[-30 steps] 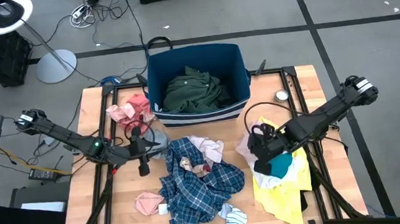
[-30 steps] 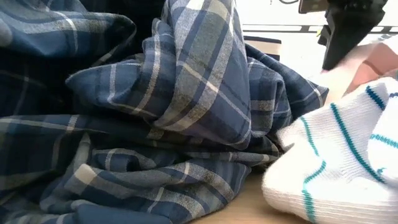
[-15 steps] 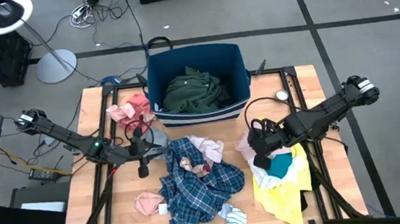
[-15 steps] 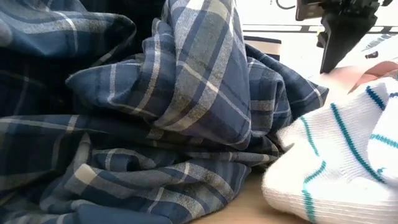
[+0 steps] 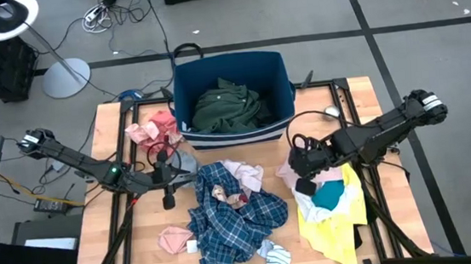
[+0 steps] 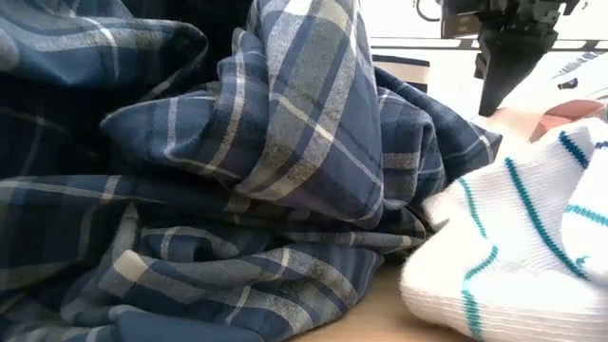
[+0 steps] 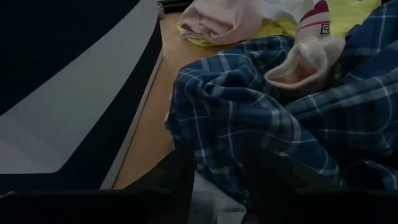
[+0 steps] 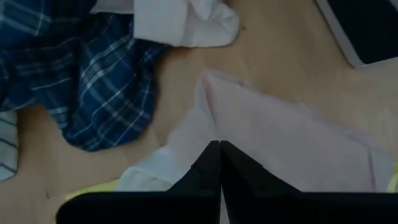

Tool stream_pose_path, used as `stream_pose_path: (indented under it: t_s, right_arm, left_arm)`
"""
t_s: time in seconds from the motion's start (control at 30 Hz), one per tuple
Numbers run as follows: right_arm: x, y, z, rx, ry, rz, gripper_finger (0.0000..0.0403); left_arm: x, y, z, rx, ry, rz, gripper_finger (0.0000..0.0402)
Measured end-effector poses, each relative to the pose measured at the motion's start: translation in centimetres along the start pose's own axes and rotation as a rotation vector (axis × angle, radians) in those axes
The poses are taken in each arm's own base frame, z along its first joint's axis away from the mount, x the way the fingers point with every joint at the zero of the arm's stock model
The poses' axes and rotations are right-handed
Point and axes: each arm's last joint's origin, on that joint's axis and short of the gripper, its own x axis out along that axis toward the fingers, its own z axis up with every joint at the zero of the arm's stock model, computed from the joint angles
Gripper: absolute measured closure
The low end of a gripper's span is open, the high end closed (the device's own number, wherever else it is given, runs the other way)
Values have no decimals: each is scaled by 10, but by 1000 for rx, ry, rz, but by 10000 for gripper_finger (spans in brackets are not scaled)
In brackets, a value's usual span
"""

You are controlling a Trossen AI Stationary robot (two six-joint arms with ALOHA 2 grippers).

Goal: Sort clothes
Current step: Put the pink underwear into the blue bin

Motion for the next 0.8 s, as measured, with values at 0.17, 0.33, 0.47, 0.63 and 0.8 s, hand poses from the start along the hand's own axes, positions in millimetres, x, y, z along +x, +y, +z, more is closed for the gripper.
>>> stream_pose_path:
  t_s: [0.17, 0.33, 0.47, 0.63, 0.8]
  right_arm:
    - [1, -3, 7, 31, -37, 17, 363]
    - [2, -4, 11, 44, -34, 56, 314]
    - [6, -2, 10, 39, -11, 59, 281]
    - [20, 1, 9, 27, 47, 28, 262]
    - [36, 4, 6, -26, 152, 18, 277]
  left_arm:
    - [0, 0, 0, 0, 0, 0, 264]
    - [0, 0, 0, 0, 0, 0, 264]
    - [0, 0, 0, 1, 1, 1, 264]
    - [0, 0, 0, 1, -1, 9, 264]
    - [0, 0, 0, 1, -1, 11, 264]
